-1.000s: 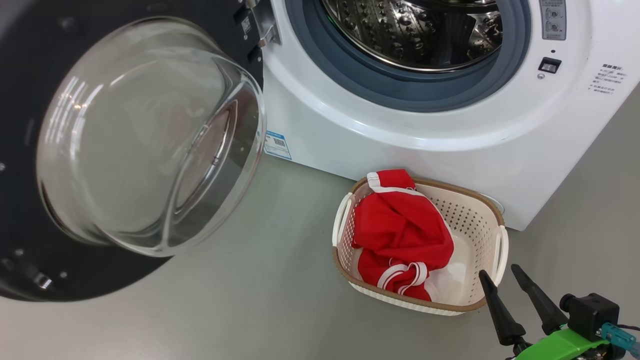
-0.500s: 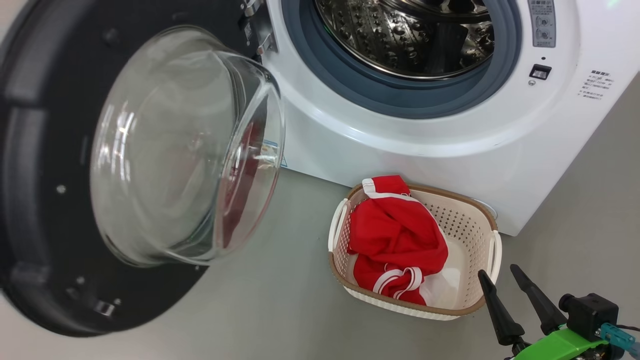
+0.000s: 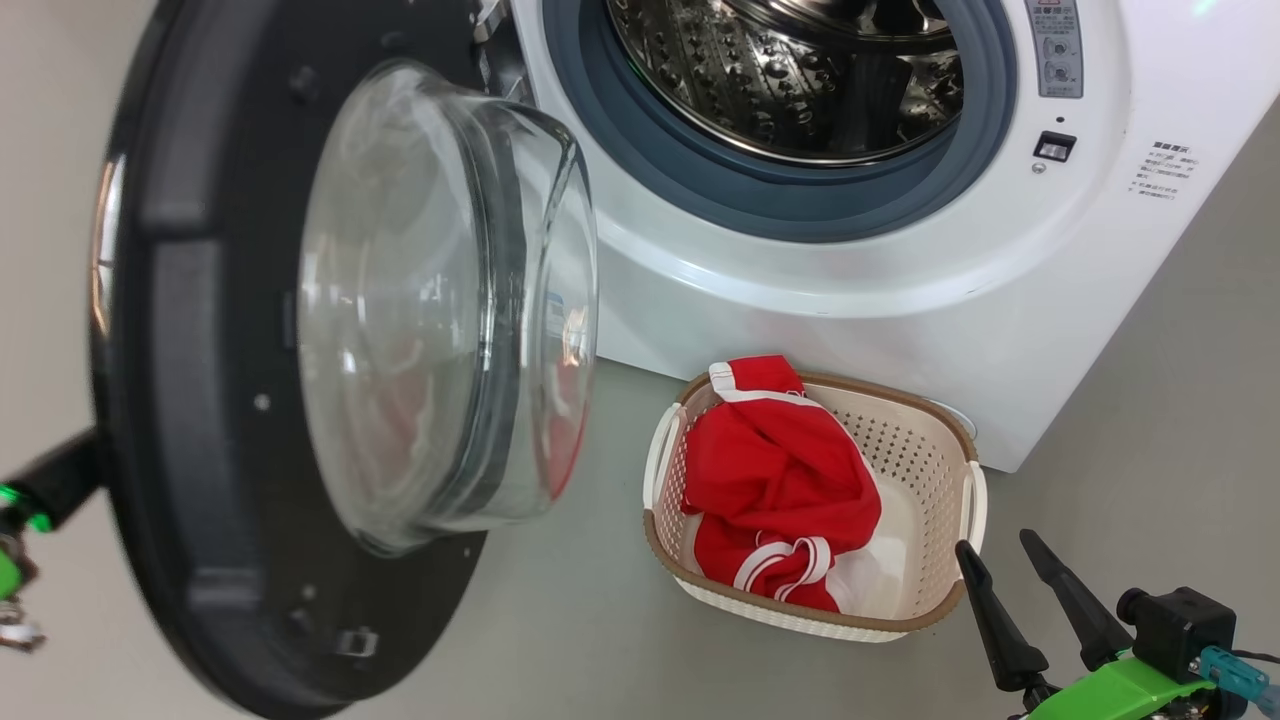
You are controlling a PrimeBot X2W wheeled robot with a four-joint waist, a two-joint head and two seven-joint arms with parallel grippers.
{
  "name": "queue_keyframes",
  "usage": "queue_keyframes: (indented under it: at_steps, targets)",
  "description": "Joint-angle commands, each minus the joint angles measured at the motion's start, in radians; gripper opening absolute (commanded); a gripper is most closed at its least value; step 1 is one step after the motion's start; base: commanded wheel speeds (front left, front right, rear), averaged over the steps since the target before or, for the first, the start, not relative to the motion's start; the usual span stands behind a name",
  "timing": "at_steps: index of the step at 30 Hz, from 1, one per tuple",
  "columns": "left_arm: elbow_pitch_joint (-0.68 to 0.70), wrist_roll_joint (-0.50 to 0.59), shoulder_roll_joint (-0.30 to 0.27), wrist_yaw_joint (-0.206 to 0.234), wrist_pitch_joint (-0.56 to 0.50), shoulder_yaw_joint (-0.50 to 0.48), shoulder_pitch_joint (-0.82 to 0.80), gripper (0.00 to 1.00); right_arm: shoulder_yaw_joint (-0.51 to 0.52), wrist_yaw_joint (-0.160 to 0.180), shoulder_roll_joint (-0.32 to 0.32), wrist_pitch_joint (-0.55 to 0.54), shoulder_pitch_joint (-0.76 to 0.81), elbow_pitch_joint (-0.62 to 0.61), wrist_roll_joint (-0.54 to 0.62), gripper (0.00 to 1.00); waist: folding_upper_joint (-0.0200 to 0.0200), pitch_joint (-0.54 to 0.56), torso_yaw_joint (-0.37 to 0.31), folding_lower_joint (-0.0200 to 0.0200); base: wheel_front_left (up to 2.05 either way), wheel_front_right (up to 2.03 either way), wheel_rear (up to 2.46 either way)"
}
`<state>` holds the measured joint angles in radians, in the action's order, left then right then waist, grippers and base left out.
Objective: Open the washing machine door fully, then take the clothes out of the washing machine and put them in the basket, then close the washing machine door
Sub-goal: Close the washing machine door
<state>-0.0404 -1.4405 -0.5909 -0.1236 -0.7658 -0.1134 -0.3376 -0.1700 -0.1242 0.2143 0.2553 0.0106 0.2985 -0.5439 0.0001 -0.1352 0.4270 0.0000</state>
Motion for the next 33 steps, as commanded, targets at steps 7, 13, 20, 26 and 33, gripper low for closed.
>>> queue_keyframes:
  at_steps: [7,13,20,26,33]
  targets:
    - [0.135,-0.017,-0.039,-0.007,0.004,0.024,-0.016,0.0,-0.018,-0.007,0.008,0.006,-0.031,-0.017,0.006,1.0,-0.0001,0.005,-0.016,0.0,0.0,0.0,0.0]
    - [0.181,-0.033,-0.01,-0.007,0.025,0.072,-0.036,0.0,-0.019,-0.007,0.003,0.006,-0.029,-0.016,0.005,1.0,-0.0001,0.012,-0.029,0.0,0.0,0.0,0.0]
    - [0.208,-0.033,0.035,-0.007,0.07,0.128,-0.075,0.0,-0.022,-0.007,-0.003,0.006,-0.028,-0.014,0.005,1.0,-0.0001,0.018,-0.041,0.0,0.0,0.0,0.0]
    - [0.192,-0.015,0.029,-0.007,0.096,0.153,-0.083,0.0,-0.02,-0.007,-0.005,0.006,-0.028,-0.015,0.005,1.0,-0.0001,0.022,-0.048,0.0,0.0,0.0,0.0]
    - [0.147,-0.001,0.012,-0.007,0.143,0.153,-0.057,0.0,-0.019,-0.007,-0.011,0.006,-0.019,-0.014,0.005,1.0,-0.0001,0.036,-0.049,0.0,0.0,0.0,0.0]
